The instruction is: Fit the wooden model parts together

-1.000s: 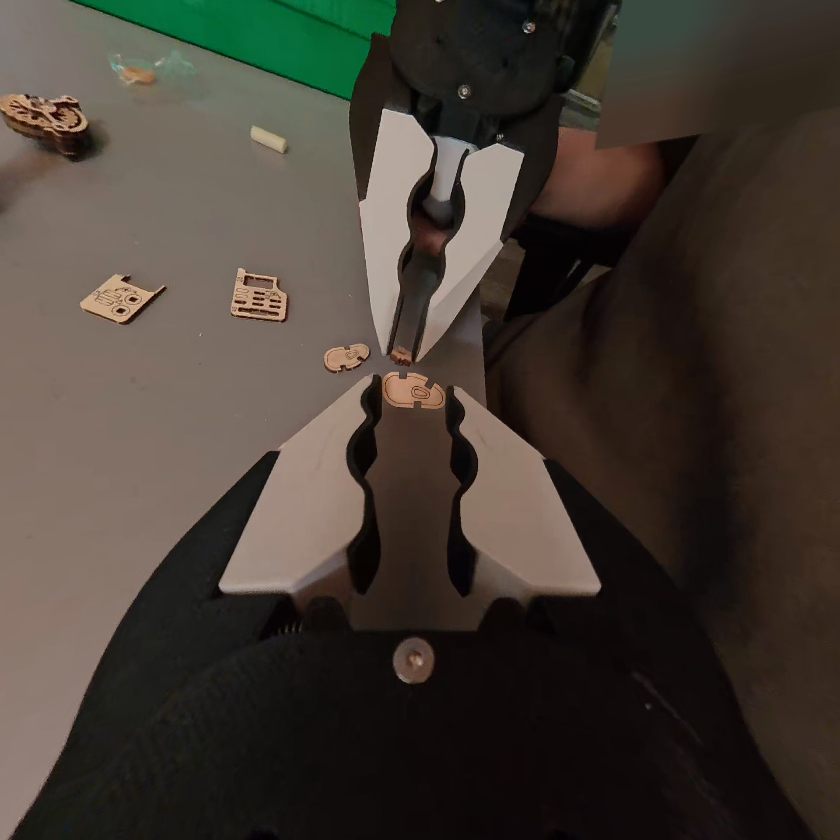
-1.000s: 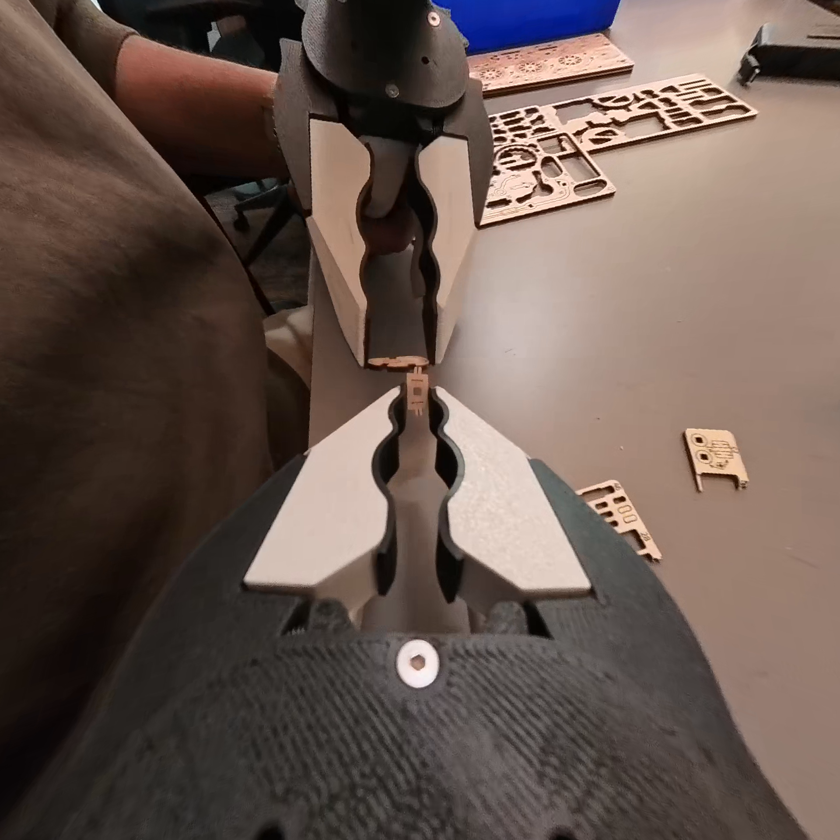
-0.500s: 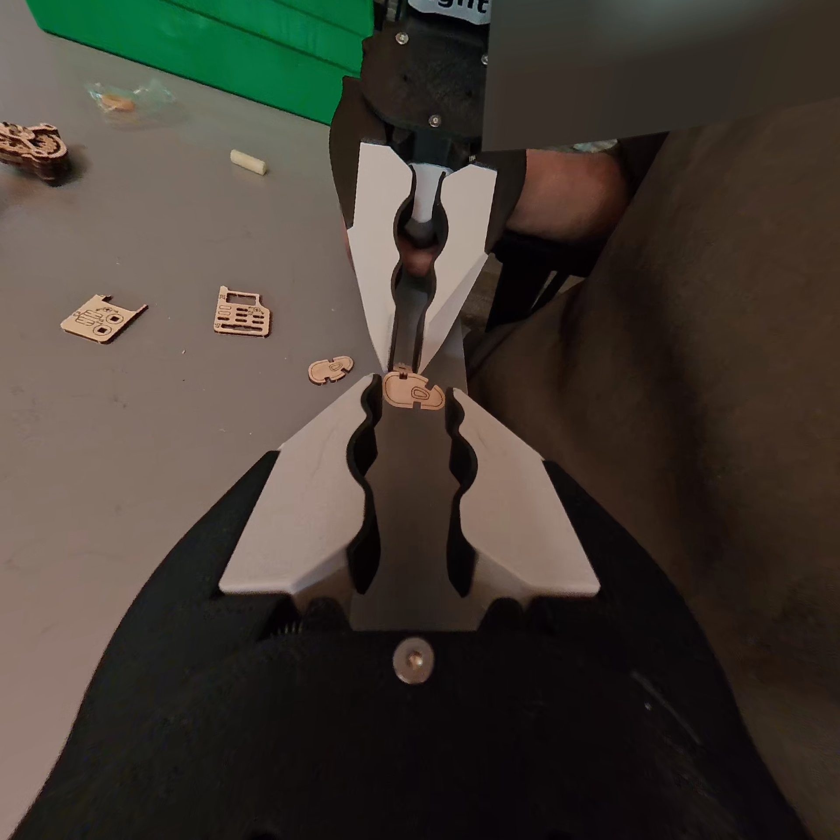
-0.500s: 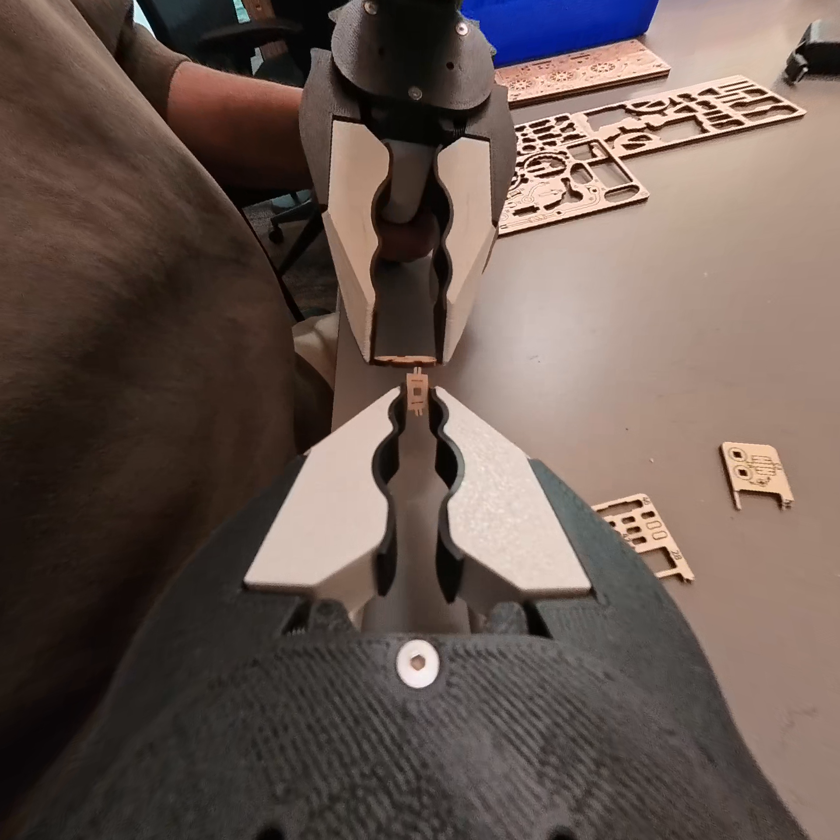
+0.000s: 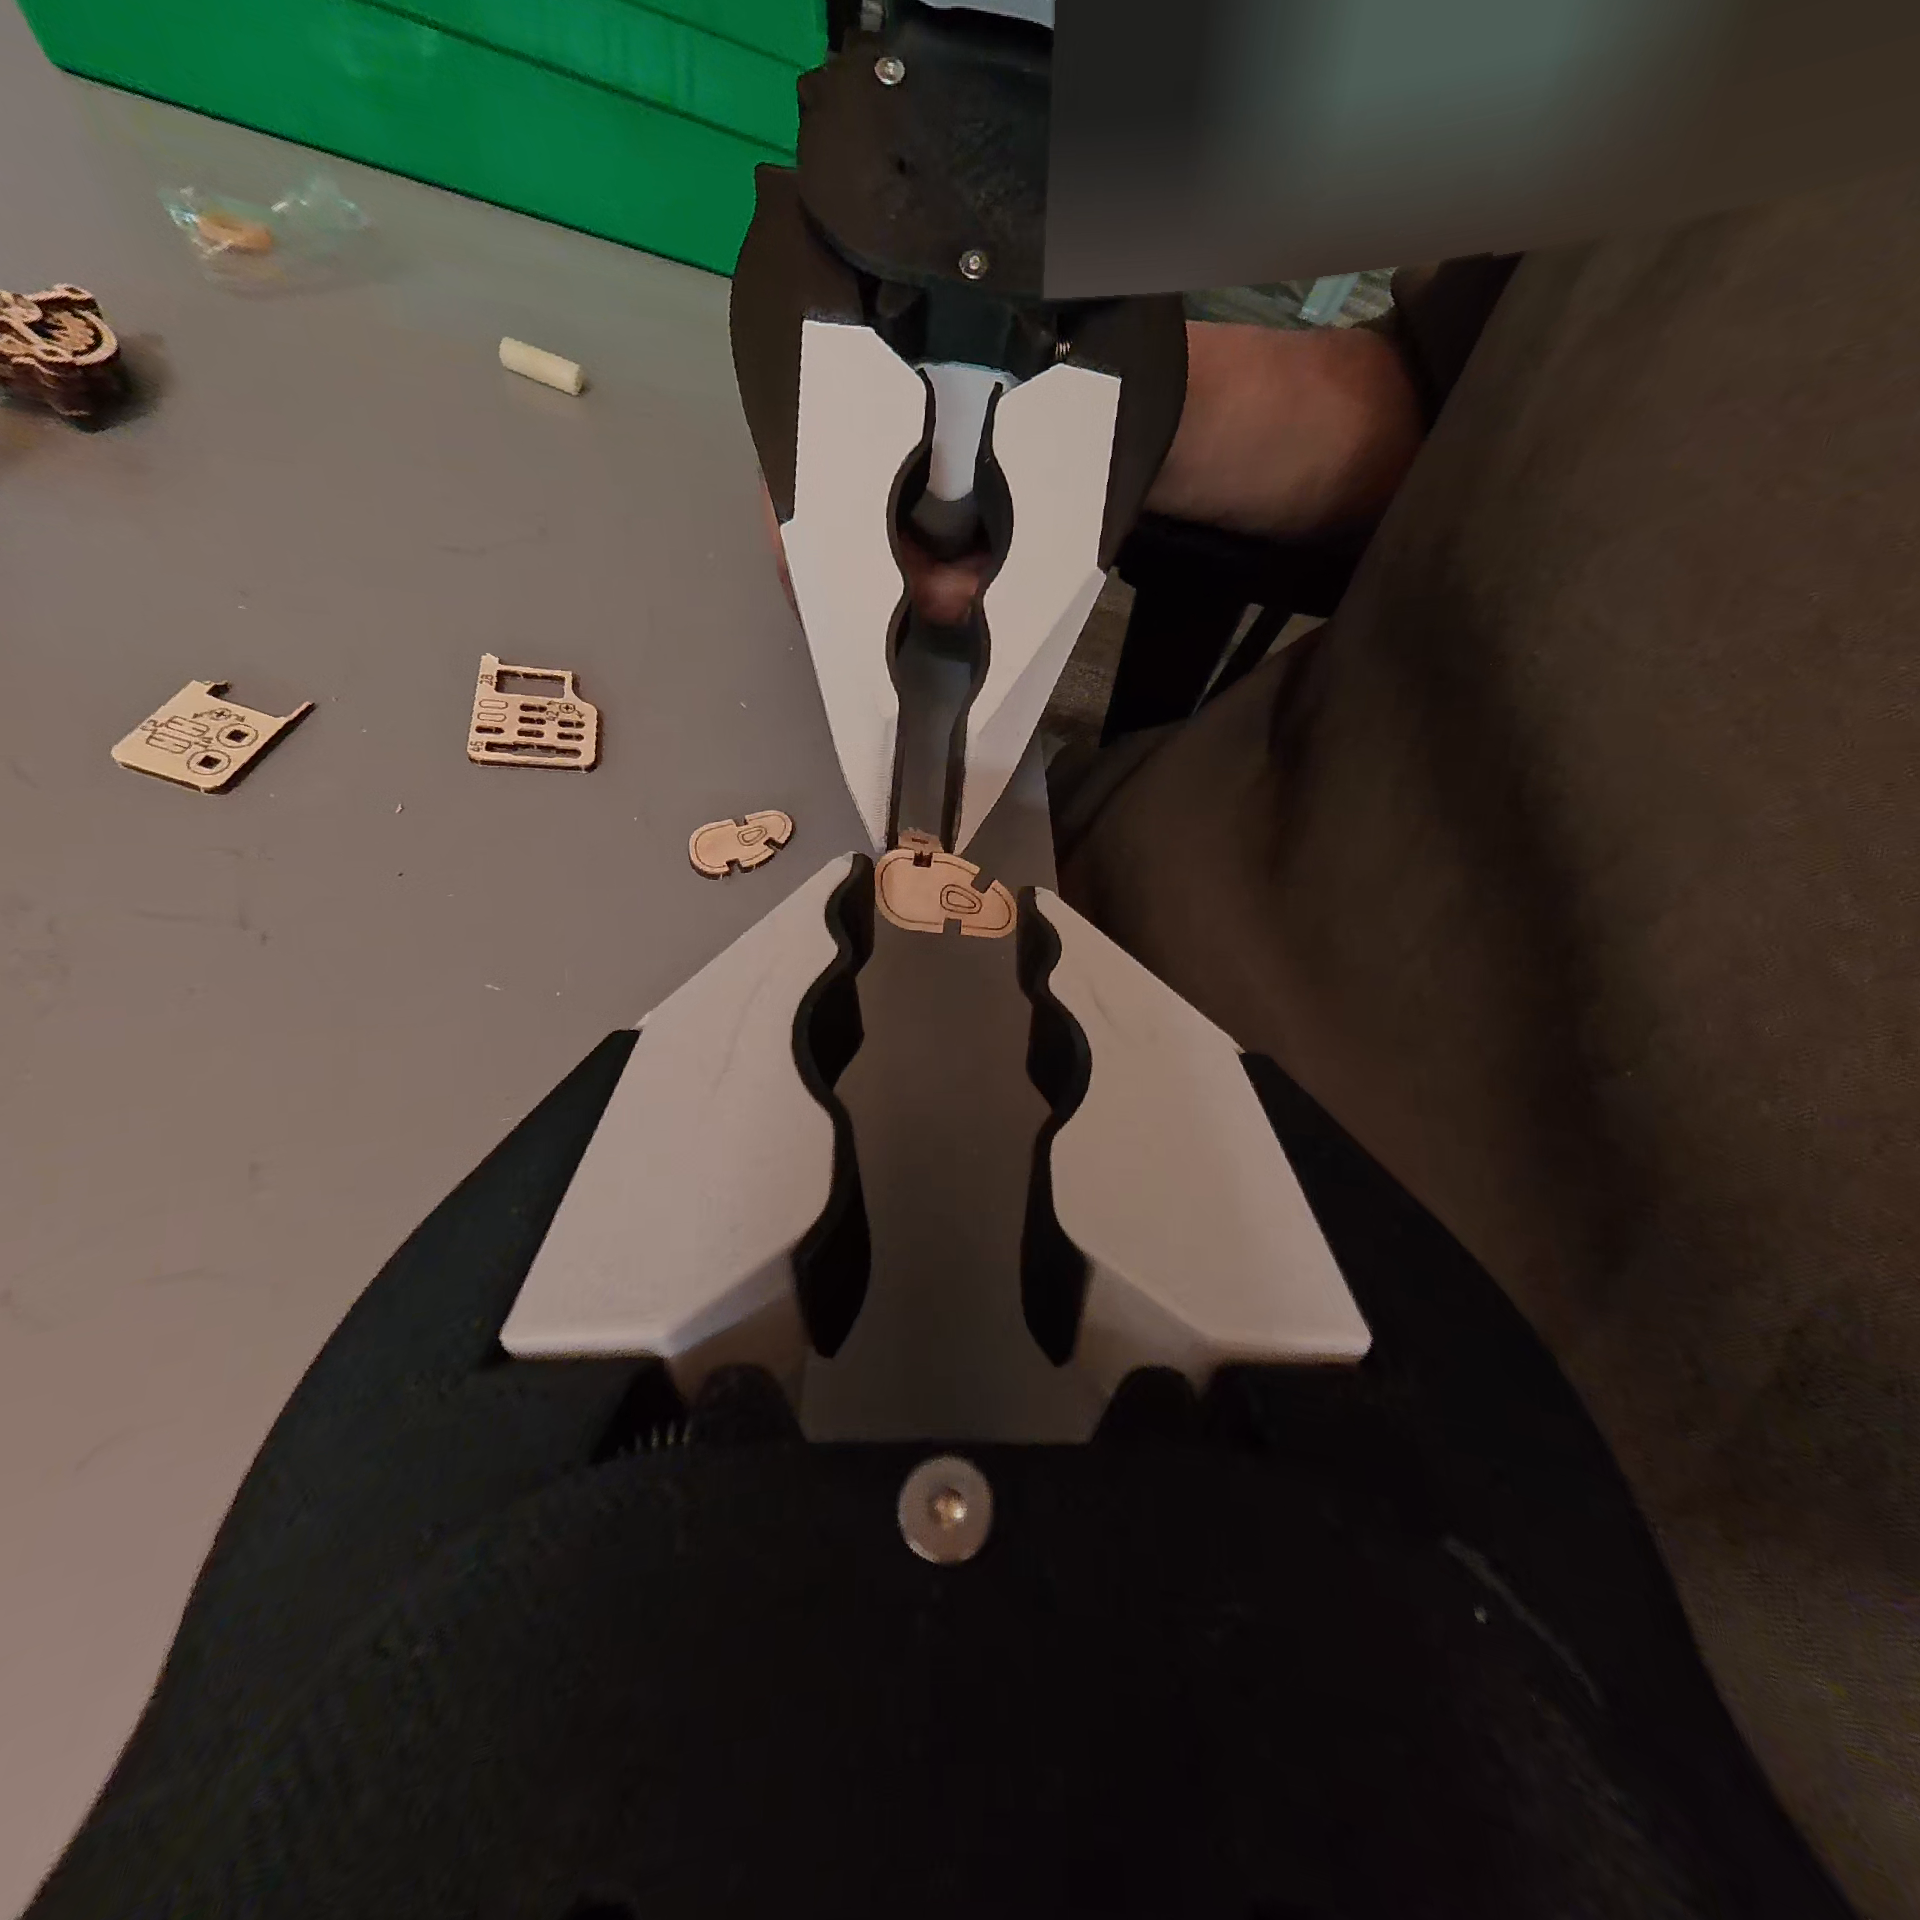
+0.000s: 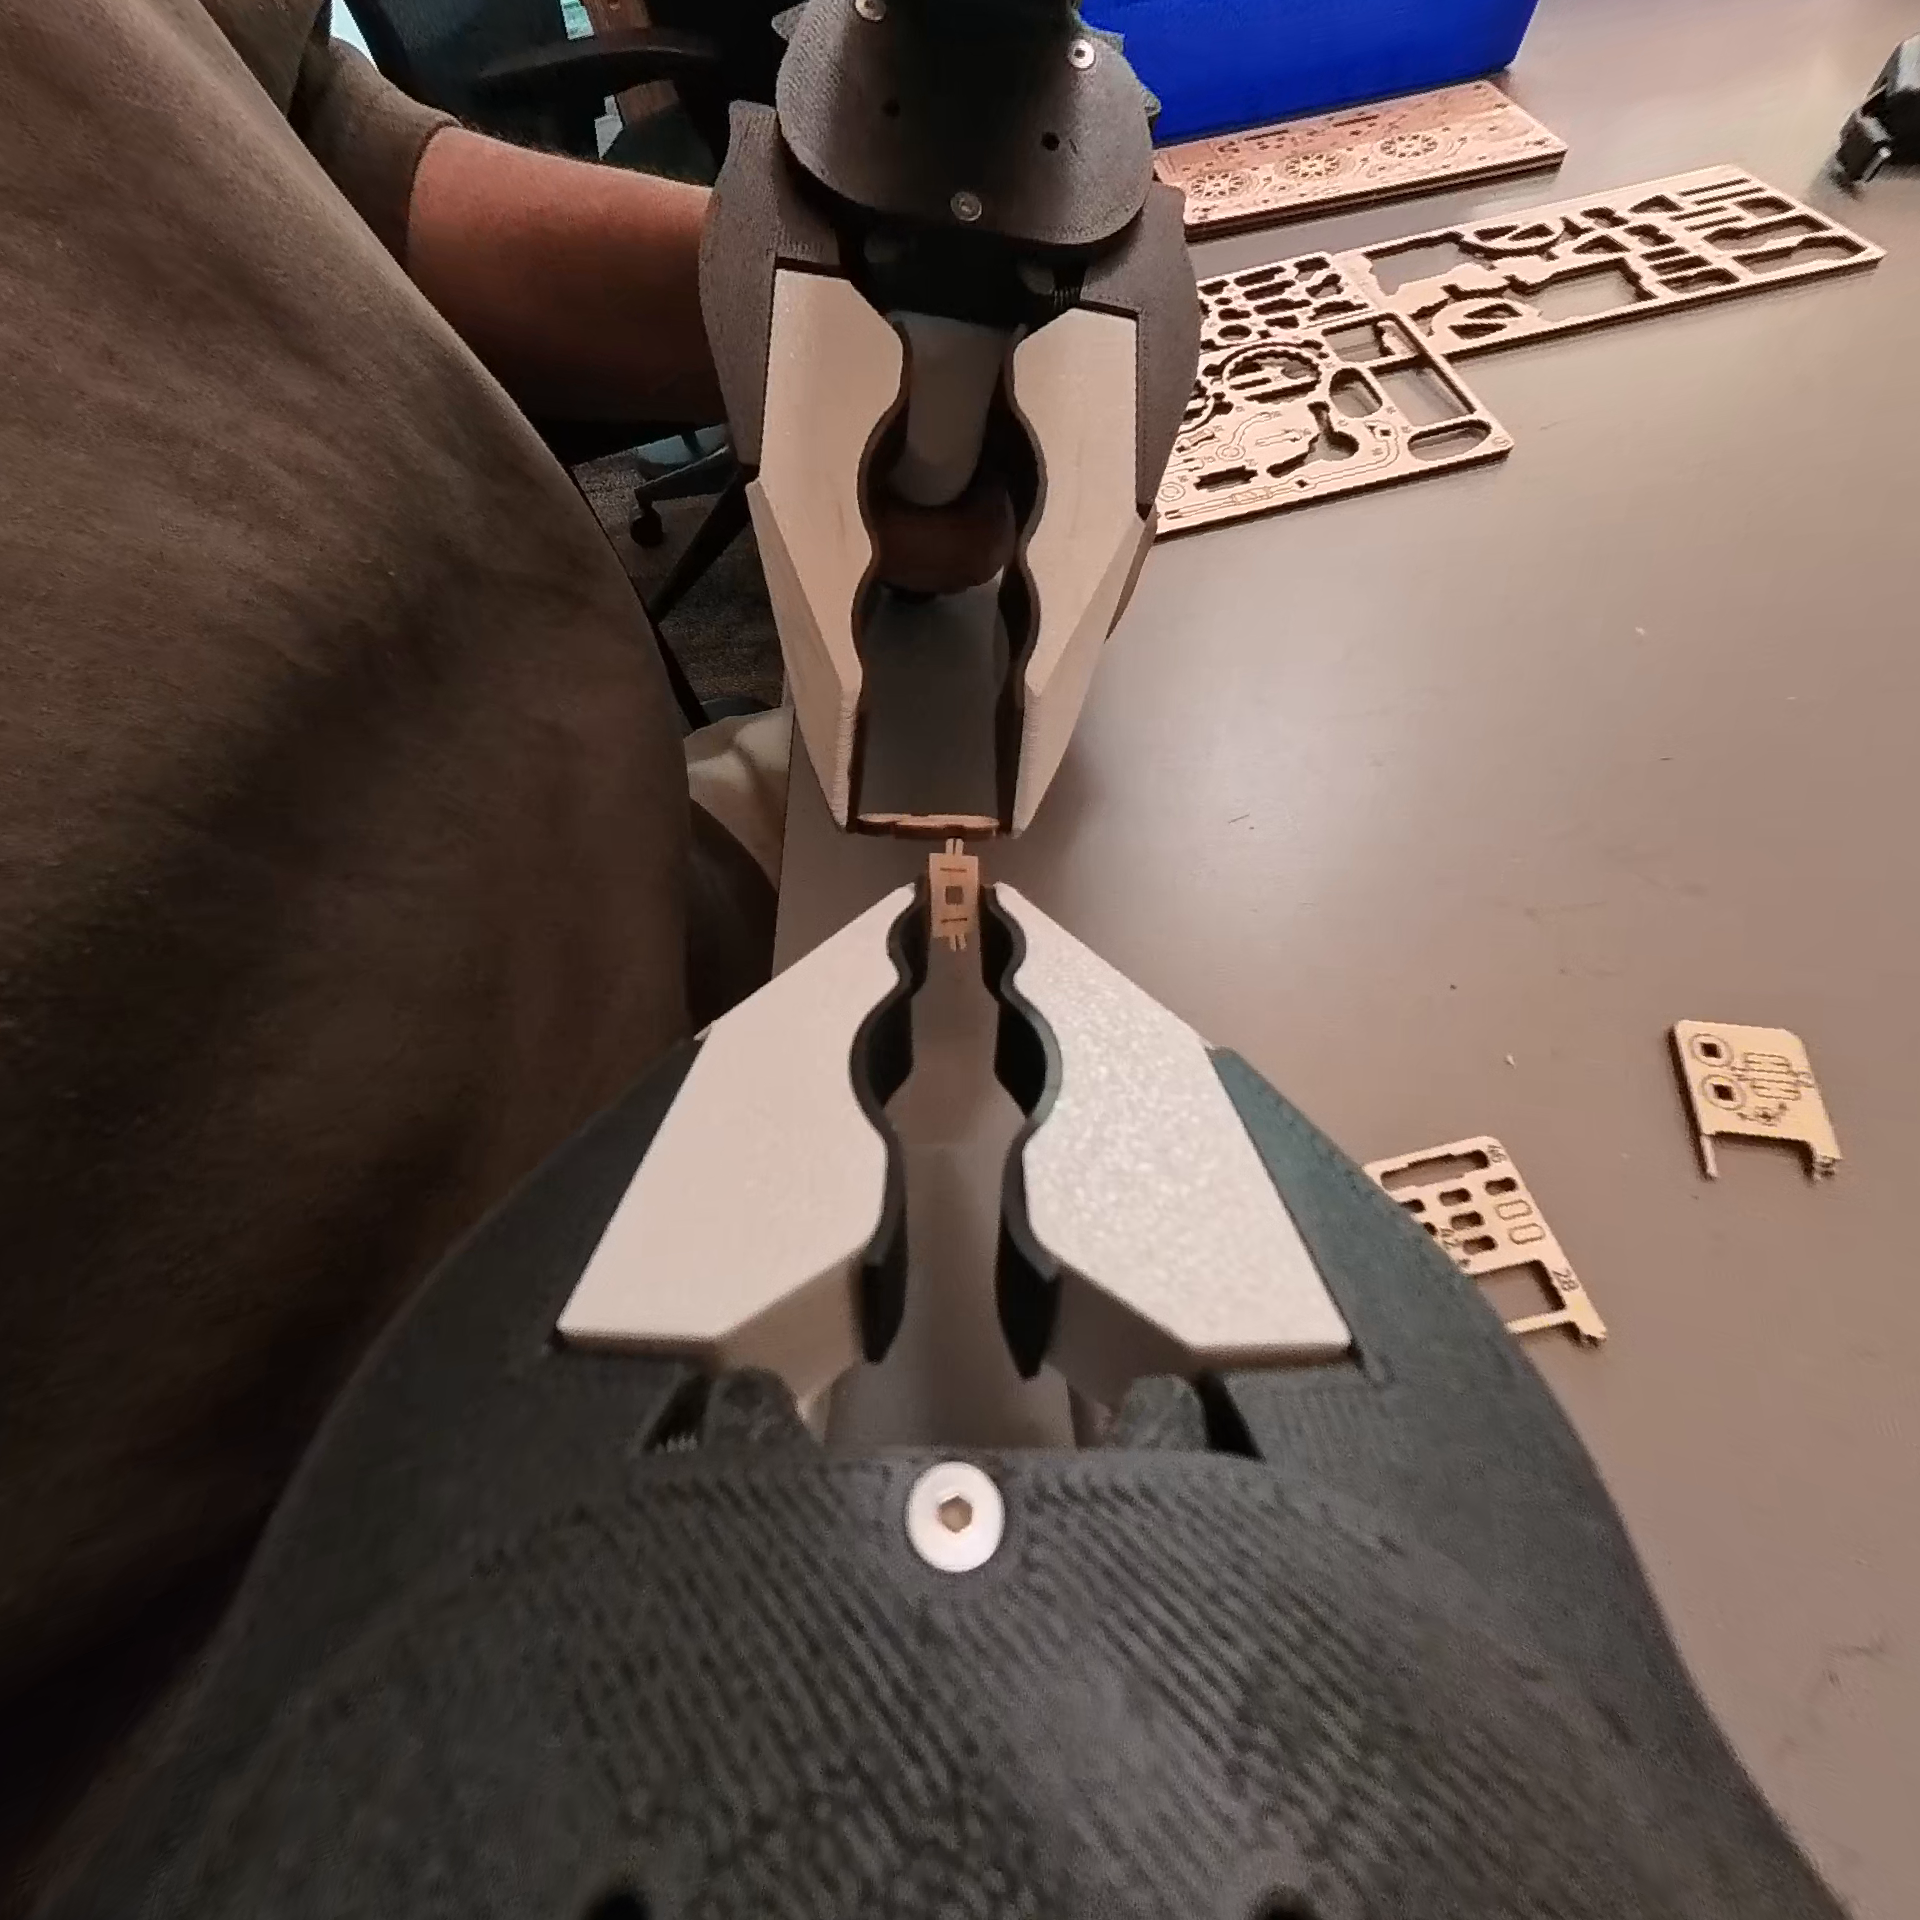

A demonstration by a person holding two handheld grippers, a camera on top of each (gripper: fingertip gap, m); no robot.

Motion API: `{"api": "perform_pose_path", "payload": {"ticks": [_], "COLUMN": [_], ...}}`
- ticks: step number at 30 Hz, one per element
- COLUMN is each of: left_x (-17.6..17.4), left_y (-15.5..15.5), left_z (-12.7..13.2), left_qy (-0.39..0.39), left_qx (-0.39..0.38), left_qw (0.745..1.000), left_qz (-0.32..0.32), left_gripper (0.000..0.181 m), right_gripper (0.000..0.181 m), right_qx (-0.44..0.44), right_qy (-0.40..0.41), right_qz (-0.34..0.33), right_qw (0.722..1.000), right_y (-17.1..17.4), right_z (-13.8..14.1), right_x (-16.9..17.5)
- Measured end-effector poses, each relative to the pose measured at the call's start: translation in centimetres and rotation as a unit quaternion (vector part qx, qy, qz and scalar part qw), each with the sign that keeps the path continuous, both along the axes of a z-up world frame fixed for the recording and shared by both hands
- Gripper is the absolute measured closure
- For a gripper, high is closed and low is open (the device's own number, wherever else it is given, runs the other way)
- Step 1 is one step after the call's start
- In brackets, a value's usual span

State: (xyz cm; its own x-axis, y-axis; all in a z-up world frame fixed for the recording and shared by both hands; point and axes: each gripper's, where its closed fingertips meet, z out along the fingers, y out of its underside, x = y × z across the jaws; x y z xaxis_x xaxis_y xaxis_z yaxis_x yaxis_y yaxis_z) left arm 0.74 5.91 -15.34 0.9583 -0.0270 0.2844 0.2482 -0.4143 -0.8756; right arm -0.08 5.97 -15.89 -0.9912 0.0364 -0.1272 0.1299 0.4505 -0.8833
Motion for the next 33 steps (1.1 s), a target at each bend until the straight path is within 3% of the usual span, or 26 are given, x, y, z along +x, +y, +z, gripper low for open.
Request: {"api": "perform_pose_path", "payload": {"ticks": [8,12,15,18,23,33], "left_x": [-1.1,-2.5,-3.1,-3.8,-3.5,-1.7], "left_y": [0.2,0.5,0.7,0.5,0.4,0.4], "left_z": [0.4,0.6,1.8,2.2,1.7,1.6], "left_qy": [-0.045,-0.142,-0.233,-0.261,-0.234,-0.153], "left_qx": [0.008,0.017,0.065,0.086,0.071,0.053], "left_qw": [0.998,0.985,0.964,0.953,0.962,0.985], "left_qz": [0.038,0.091,0.11,0.13,0.124,0.064], "left_gripper": [0.155,0.155,0.156,0.156,0.156,0.156], "right_gripper": [0.173,0.174,0.174,0.174,0.174,0.174], "right_qx": [0.003,0.018,0.034,0.029,0.021,-0.024], "right_qy": [0.028,0.117,0.211,0.255,0.243,0.102], "right_qz": [-0.021,-0.066,-0.098,-0.11,-0.108,-0.048], "right_qw": [0.999,0.991,0.972,0.96,0.964,0.993], "right_y": [0.2,0.5,0.8,0.6,0.4,0.3], "right_z": [0.1,0.4,0.9,1.5,1.6,1.5], "right_x": [-0.8,-2.5,-3.7,-3.9,-3.8,-1.8]}}
